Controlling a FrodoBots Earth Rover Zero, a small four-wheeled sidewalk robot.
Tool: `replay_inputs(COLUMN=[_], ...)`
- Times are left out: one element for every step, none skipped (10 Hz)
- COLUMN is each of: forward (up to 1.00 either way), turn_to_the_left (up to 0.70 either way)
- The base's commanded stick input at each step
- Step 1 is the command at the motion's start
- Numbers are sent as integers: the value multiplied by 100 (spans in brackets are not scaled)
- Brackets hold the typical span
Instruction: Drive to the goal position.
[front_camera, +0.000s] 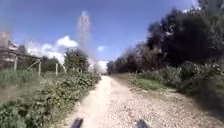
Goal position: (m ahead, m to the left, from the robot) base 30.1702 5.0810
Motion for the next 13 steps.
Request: replay_inputs(forward=[70,70,70,70,70,70,70,70,70,70,70,70,70], turn_to_the_left=[0,0,0,0,0,0,0,0,-8,-34,-23,-1,0])
